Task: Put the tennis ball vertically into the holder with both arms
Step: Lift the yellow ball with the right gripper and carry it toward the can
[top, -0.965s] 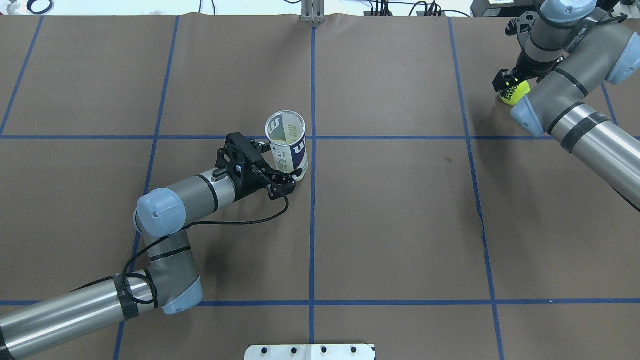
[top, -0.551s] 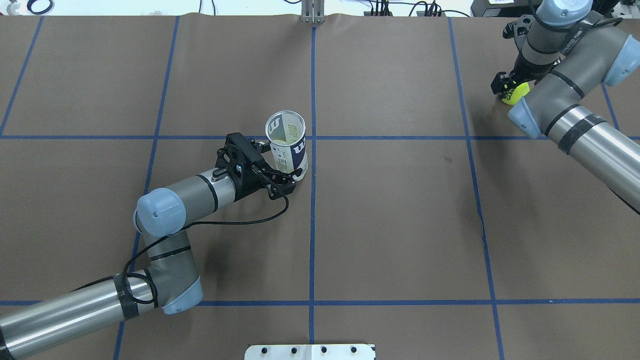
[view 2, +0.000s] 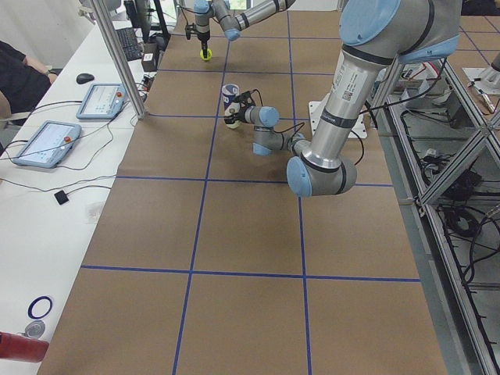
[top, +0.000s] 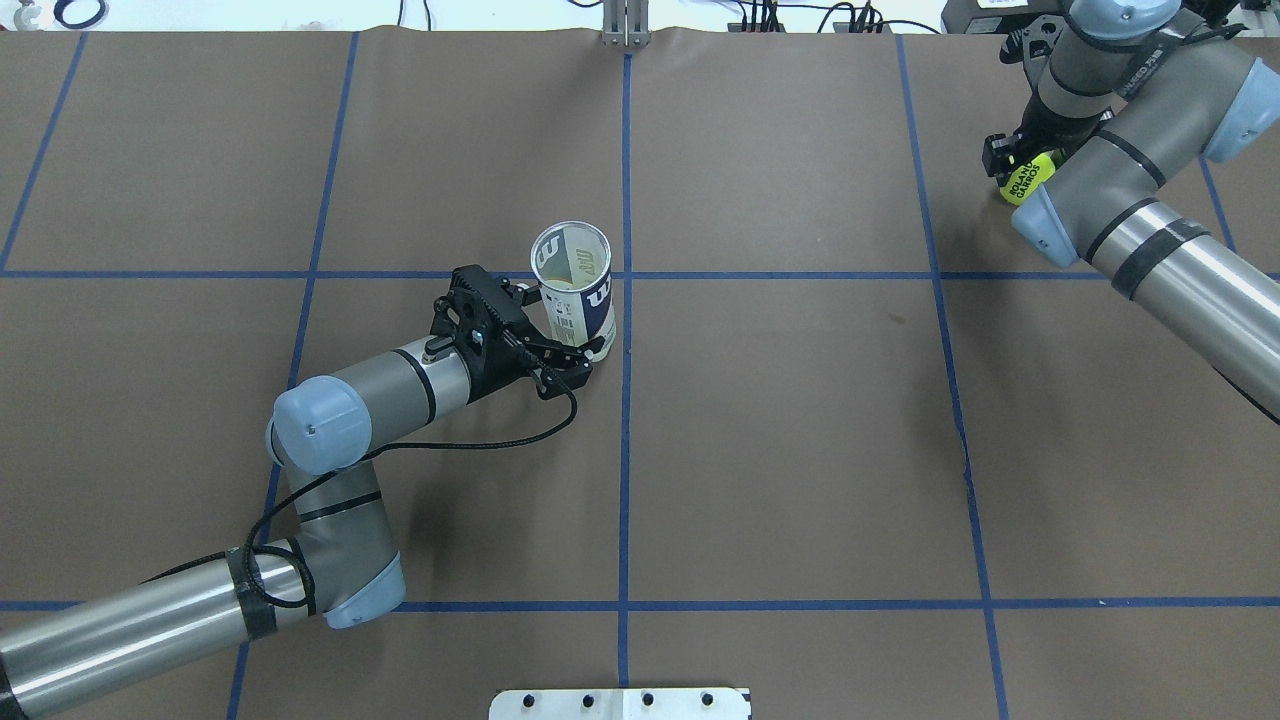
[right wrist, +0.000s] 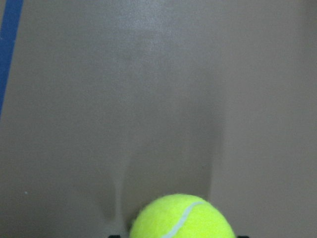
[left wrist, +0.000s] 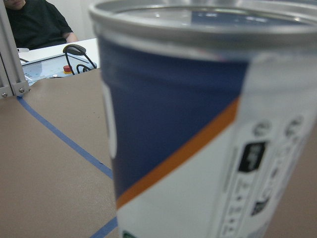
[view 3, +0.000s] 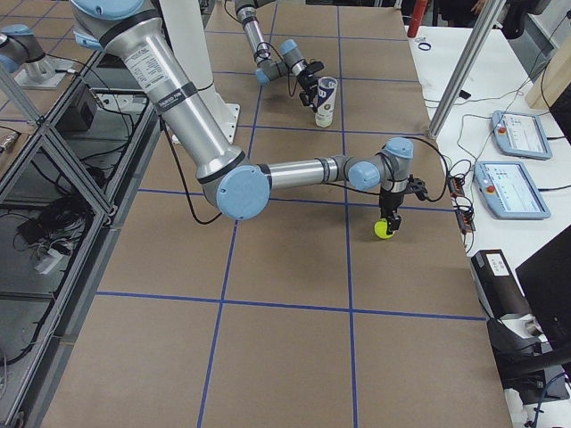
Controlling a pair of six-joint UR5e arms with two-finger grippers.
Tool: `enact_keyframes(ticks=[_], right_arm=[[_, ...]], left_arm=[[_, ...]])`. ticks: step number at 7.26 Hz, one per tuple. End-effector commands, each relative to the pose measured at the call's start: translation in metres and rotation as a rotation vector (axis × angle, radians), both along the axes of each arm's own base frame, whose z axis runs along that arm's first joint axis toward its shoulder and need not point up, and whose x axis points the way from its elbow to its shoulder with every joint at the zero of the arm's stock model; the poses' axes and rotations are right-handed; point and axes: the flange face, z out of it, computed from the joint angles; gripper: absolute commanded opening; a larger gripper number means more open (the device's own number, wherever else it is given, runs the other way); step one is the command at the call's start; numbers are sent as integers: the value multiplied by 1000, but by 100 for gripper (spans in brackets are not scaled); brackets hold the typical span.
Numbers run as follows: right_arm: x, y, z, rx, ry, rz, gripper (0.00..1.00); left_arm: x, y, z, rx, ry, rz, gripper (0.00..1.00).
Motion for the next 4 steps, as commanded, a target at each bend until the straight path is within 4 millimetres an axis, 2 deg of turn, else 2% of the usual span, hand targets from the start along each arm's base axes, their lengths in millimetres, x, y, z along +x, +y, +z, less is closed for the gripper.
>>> enact_keyframes(ticks=[1, 2, 3, 4], right_arm=[[41, -30, -50, 38, -68, 54, 0], [65, -42, -78, 41, -137, 70, 0], [70, -46, -113, 25, -217, 109, 0], [63, -45, -157, 2, -293, 171, 0]], left_arm=[[0, 0, -1, 2, 2, 0, 99], [0, 0, -2, 3, 3, 0, 99], [-1, 0, -2, 3, 3, -1, 99], [0, 1, -2, 3, 3, 0, 99]])
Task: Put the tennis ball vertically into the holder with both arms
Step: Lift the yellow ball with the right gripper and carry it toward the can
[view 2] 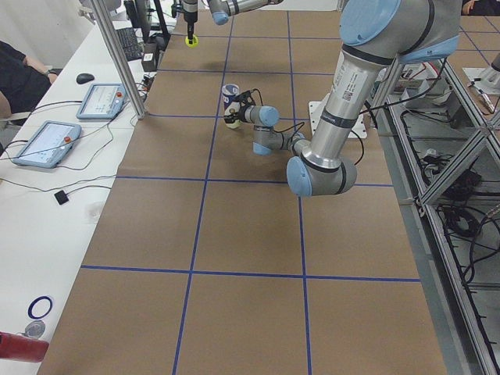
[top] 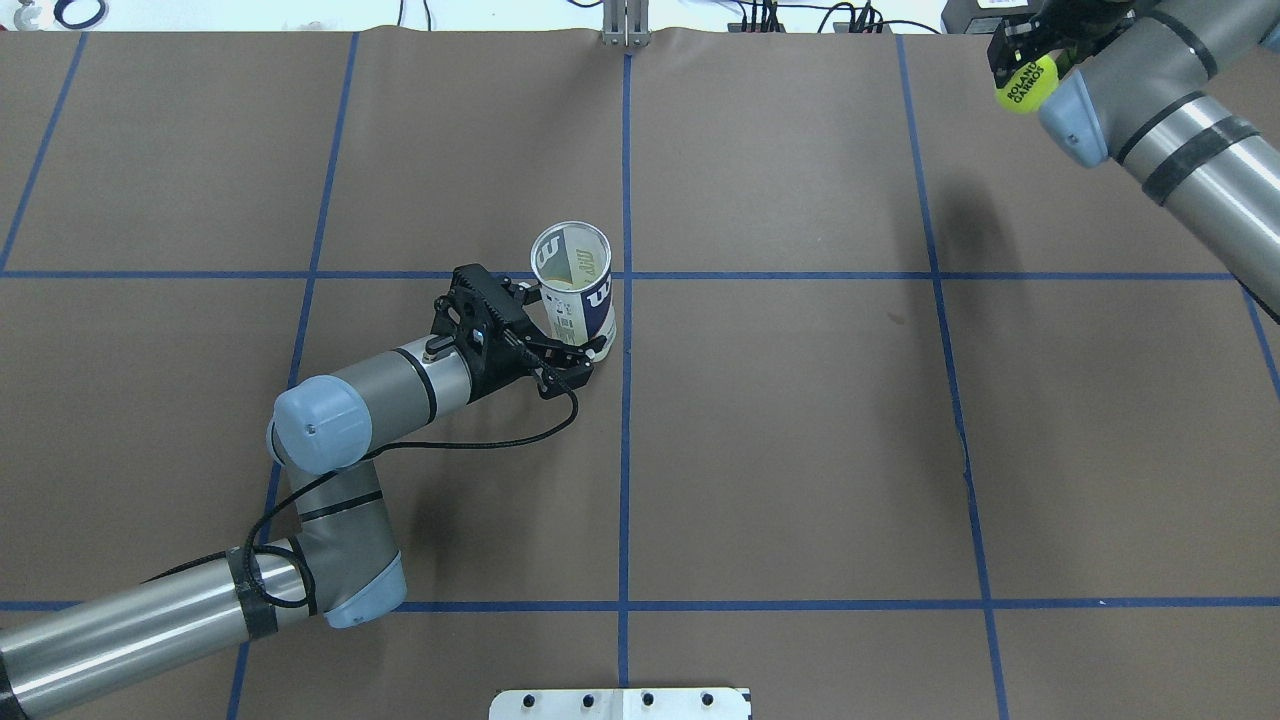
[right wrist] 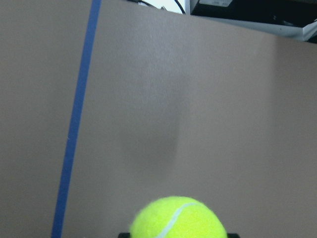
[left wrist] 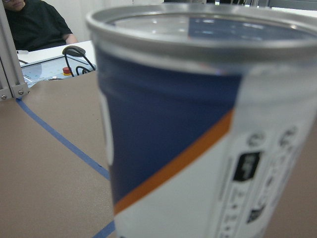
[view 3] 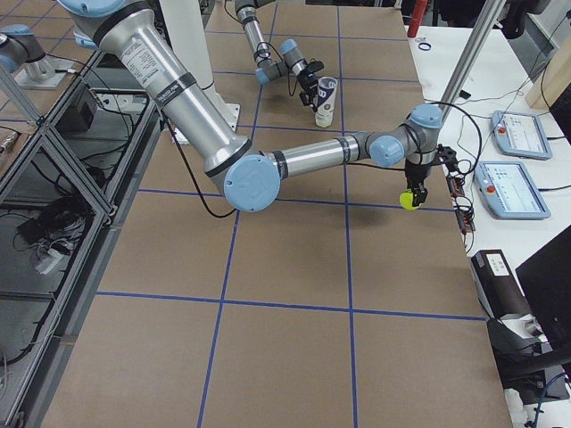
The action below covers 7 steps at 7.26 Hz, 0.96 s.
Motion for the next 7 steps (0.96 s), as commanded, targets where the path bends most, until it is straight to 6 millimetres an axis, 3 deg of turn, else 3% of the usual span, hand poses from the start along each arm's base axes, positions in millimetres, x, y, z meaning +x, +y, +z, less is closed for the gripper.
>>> enact_keyframes(ticks=[1, 3, 4, 7], right_arm=[[-5, 4, -91, -38, -162, 99, 0], [-32, 29, -136, -48, -234, 114, 0], [-46, 44, -147, -46, -255, 107, 0], [-73, 115, -215, -50, -342, 84, 0]], left_arm=[[0, 0, 0, -2, 2, 1, 99], [2, 4, -2, -2, 7, 4, 99], [2, 4, -2, -3, 6, 4, 99], [5, 3, -5, -2, 5, 4, 99]])
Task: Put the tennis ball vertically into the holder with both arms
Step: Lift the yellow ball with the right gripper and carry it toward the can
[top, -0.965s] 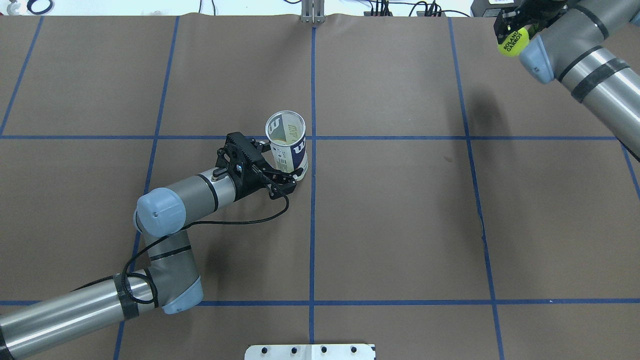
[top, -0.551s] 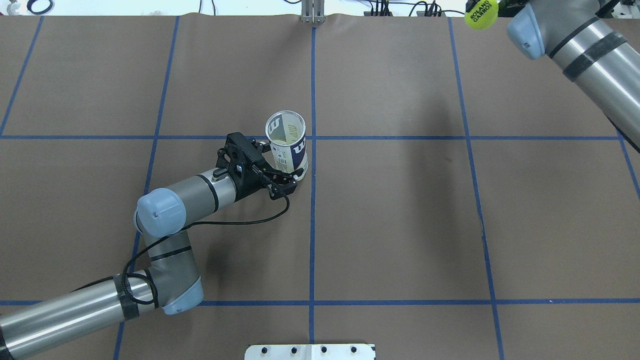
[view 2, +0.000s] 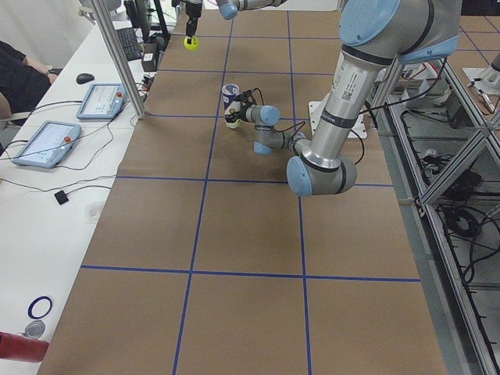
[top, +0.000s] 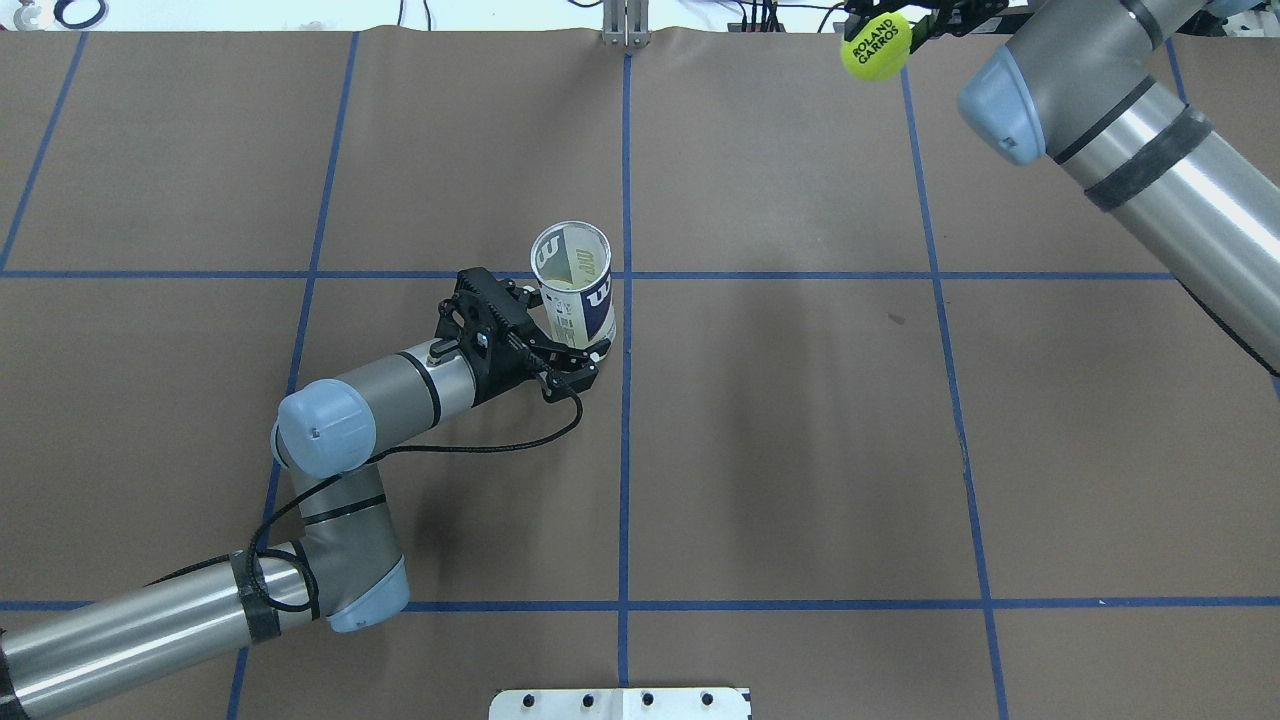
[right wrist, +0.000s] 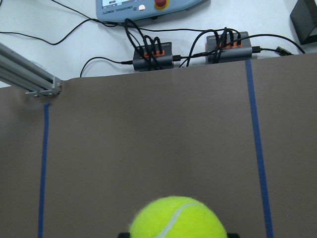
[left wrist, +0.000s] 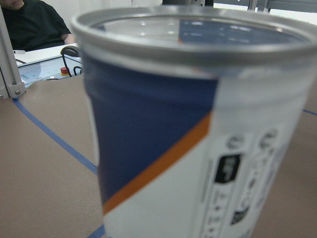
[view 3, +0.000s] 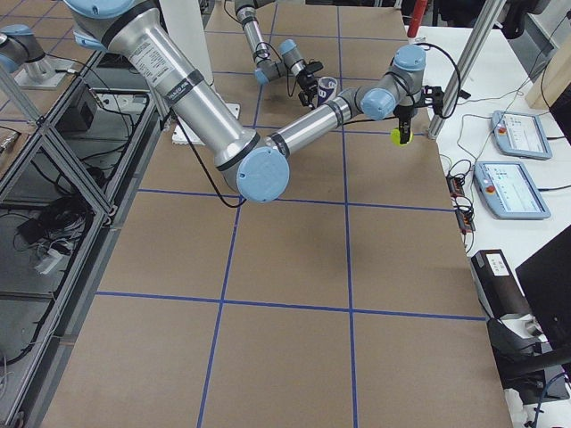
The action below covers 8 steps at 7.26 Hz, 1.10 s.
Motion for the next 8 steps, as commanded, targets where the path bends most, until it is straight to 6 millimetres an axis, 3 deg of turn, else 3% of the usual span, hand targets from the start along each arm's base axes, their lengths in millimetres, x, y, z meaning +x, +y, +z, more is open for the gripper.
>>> enact_keyframes(ticks=[1, 4, 6, 8], right_arm=[[-27, 59, -48, -6, -71, -26, 0], [-78, 110, -95, -25, -139, -64, 0], [-104, 129, -122, -40, -170, -84, 0], [-123, 142, -134, -45, -181, -96, 0]], left_arm=[[1, 0, -1, 1, -1, -1, 99], [2, 0, 2, -3, -6, -1, 99], [1, 0, 2, -3, -5, -1, 99], [3, 0, -3, 0, 1, 1, 99]])
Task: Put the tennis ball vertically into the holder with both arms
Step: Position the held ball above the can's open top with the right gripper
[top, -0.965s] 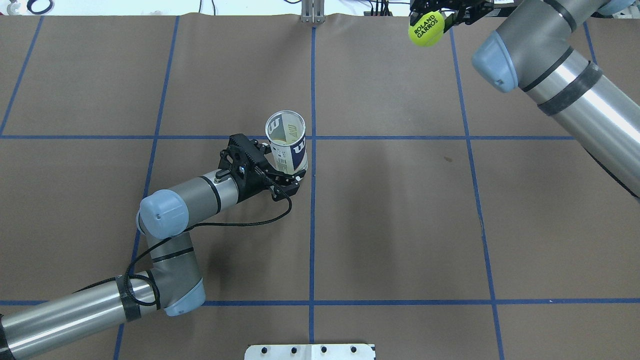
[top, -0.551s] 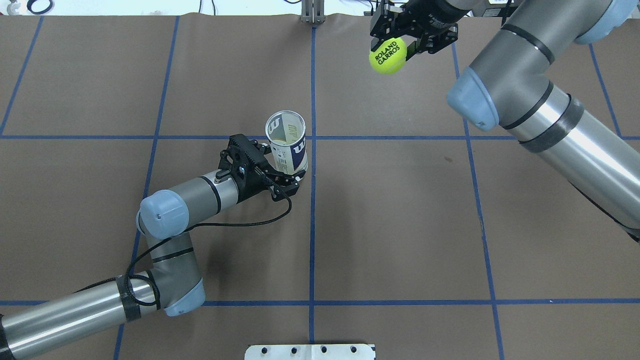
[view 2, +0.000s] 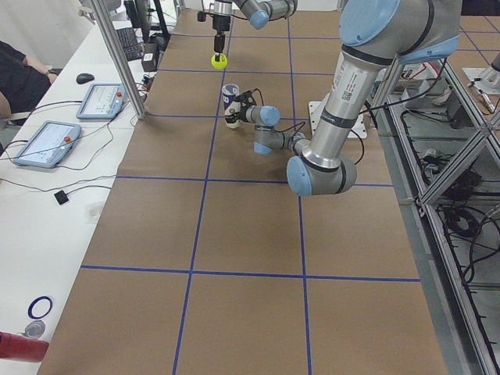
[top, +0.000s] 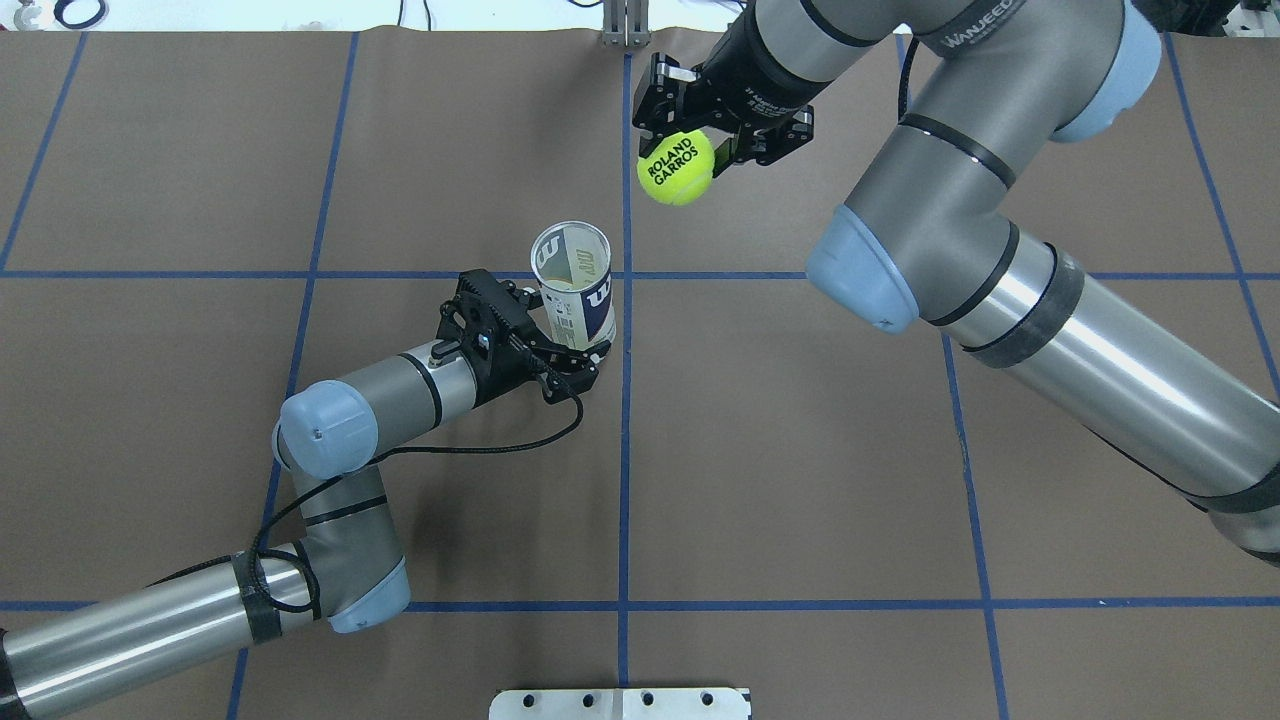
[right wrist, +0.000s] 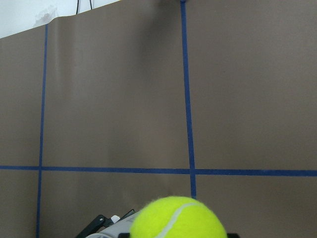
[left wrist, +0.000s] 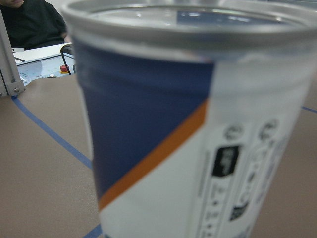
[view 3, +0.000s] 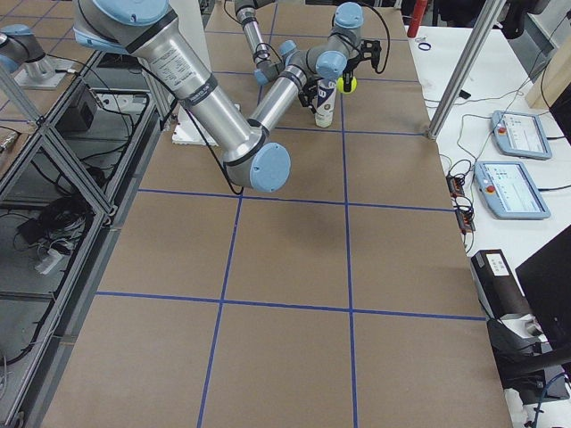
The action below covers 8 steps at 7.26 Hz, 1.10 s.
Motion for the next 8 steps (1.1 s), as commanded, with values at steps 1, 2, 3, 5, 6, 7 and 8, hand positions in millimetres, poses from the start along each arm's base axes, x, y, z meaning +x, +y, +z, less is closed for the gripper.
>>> enact_keyframes(ticks=[1, 2, 3, 5, 6, 7, 8], right_arm=[[-21, 15, -18, -17, -14, 5, 0], [-24, 17, -24, -17, -21, 4, 0], [-25, 19, -30, -12, -26, 1, 0], [-34, 23, -33, -5, -23, 4, 0], [-43, 28, -37, -5, -20, 9, 0], [-51, 33, -39, 2, -17, 11, 0], [-59, 39, -39, 9, -11, 13, 0]], left_arm=[[2, 0, -6, 2, 6, 1, 99], [3, 1, -5, 2, 4, 4, 99], [3, 1, -5, 2, 4, 2, 99], [4, 1, -4, 2, 1, 2, 99], [4, 1, -4, 2, 0, 4, 99], [4, 1, -3, 1, -1, 2, 99], [4, 1, -2, 2, -3, 2, 99]])
